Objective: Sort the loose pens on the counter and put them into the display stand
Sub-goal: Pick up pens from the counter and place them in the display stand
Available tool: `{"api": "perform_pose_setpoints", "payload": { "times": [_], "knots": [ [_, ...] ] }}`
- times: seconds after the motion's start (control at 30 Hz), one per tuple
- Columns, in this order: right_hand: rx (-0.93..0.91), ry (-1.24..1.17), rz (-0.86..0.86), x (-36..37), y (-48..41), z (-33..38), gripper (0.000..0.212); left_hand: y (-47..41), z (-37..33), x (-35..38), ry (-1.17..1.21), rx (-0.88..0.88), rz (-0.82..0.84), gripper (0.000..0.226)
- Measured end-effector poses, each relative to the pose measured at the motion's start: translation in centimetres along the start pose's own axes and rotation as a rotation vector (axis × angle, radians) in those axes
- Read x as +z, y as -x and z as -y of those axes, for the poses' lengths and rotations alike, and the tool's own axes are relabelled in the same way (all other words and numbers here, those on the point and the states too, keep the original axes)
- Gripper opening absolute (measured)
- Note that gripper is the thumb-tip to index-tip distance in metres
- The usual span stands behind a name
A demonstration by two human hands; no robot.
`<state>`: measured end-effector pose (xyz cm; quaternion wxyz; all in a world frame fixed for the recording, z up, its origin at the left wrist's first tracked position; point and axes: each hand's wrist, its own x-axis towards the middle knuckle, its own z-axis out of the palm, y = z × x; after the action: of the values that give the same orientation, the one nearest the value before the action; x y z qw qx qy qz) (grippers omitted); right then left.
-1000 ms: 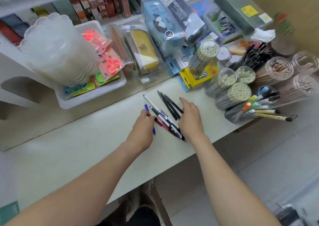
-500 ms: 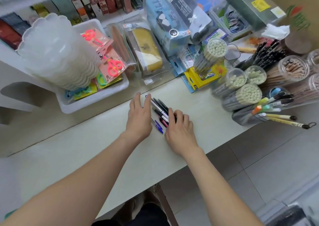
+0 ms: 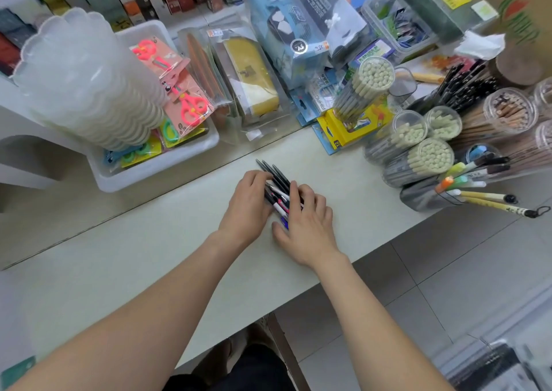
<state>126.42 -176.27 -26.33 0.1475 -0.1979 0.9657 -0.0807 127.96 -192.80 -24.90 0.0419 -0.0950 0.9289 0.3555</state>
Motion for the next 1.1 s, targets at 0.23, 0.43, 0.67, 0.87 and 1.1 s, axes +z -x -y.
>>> {"api": "perform_pose_setpoints", "payload": {
  "times": [0.23, 0.43, 0.67, 0.87, 1.1],
  "knots": [
    [0.049, 0.153, -0.127, 1.1, -1.0, 1.7, 0.059, 2.0, 0.8, -1.1, 0.073, -0.194, -0.108, 0.065],
    [0.241, 0.166, -0.002, 1.1, -1.5, 5.0, 0.040, 4.2, 0.3, -1.9, 0.200, -0.338, -0.137, 0.042],
    [0.451, 0.040, 0.121, -0.2, -2.2, 6.7, 0.037, 6.2, -0.4, -3.2, 0.290, -0.516, -0.114, 0.027],
    [0.498, 0.044, 0.187, -0.4, -2.2, 6.7, 0.042, 7.2, -0.4, -4.3, 0.347, -0.557, -0.005, 0.024],
    [0.257, 0.169, 0.043, 0.0, -0.3, 5.9, 0.030, 8.0, -1.5, -4.9, 0.468, -0.629, 0.083, 0.025]
  ]
}}
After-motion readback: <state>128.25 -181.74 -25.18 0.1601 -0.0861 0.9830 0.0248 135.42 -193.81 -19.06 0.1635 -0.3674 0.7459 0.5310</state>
